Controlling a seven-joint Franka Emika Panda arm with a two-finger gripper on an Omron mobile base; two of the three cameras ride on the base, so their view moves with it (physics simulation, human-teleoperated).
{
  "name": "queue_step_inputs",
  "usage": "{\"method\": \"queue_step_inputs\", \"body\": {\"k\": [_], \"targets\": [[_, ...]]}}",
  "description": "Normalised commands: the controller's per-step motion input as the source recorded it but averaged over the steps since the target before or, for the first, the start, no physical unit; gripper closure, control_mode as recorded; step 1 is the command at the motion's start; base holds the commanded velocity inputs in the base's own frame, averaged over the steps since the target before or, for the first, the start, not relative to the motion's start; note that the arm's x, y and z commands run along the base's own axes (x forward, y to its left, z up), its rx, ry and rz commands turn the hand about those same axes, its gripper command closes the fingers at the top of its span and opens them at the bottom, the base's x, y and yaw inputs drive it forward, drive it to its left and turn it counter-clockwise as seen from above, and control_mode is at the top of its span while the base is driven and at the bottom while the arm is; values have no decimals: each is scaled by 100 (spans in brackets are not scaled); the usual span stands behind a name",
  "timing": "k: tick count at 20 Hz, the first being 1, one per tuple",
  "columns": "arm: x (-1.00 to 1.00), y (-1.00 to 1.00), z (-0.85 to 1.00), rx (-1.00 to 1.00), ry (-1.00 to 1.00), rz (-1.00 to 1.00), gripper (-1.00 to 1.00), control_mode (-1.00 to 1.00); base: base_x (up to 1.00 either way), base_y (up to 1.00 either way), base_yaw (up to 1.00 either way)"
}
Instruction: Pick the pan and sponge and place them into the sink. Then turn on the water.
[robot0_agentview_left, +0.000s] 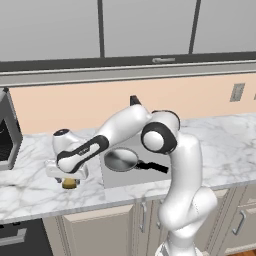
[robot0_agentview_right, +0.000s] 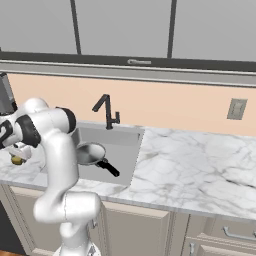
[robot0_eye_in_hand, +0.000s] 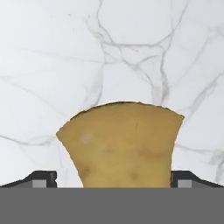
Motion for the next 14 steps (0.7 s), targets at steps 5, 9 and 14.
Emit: {"method": "queue_step_inputs", "body": {"k": [5,9,14], "targets": [[0,-12,-24,0,0,3,100,-100,0,0,0],[-6,-31,0,7,-1,0,100,-100,0,0,0],[-33,-78,14,11,-10,1,100,-100,0,0,0]]}}
